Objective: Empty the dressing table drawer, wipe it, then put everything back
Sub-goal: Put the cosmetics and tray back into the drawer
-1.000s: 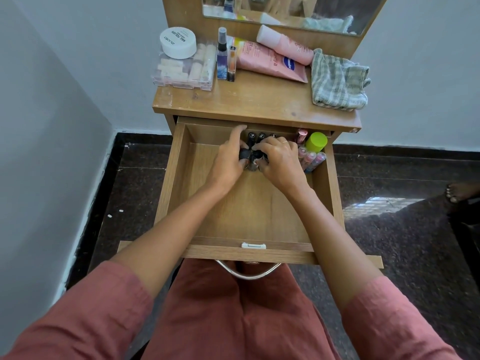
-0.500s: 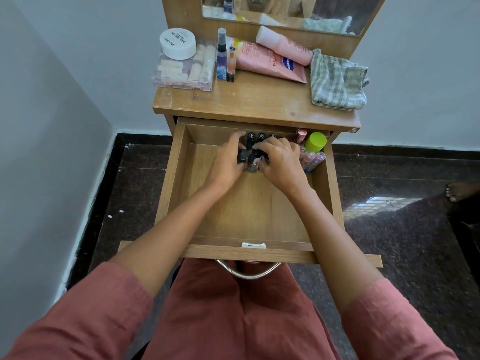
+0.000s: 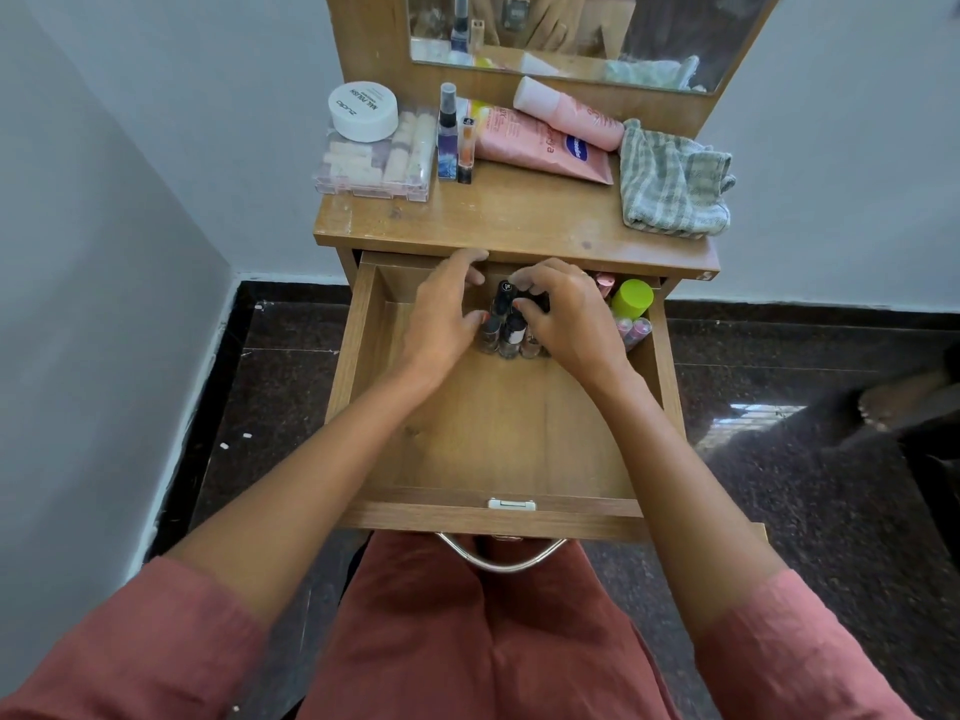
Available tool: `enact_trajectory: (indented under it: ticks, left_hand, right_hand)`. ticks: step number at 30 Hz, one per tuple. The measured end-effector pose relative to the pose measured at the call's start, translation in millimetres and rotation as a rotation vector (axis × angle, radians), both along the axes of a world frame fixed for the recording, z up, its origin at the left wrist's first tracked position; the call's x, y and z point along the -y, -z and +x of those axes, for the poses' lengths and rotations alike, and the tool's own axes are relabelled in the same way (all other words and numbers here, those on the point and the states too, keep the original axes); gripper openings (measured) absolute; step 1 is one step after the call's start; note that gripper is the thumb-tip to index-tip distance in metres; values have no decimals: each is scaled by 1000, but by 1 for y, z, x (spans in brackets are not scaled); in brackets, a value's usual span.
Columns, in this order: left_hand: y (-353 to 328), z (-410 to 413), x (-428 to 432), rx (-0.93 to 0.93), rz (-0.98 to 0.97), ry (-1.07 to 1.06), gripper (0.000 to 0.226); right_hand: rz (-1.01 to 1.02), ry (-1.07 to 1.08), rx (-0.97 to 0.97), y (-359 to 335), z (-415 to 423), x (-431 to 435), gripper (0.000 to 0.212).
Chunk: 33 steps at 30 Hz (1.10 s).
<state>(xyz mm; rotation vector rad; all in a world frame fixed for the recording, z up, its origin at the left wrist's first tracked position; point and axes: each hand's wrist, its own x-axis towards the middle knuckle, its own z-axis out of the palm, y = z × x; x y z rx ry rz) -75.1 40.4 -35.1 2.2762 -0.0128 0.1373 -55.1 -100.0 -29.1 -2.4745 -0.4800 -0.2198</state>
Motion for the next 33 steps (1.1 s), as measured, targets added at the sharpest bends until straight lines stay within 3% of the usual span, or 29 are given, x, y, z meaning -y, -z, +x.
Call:
enact_trajectory:
  ticks: [7, 10, 16, 24, 33]
  left_hand:
    - [-41, 37, -14, 269, -119, -149, 22]
    - [-52, 65, -22, 356, -151, -234, 23]
    - [-66, 104, -35, 304, -181, -219, 42]
    - [-67, 115, -32, 333, -100, -141, 21]
    - [-71, 98, -28, 354, -95, -116, 19]
  right_hand:
    - [222, 49, -23, -33, 37, -24, 22]
    - [304, 75, 24, -48, 59, -37, 22]
    - [332, 72, 40, -62, 99, -58, 34]
    - [287, 55, 12, -55, 111, -66, 21]
    - [321, 35, 31, -61, 96, -52, 17]
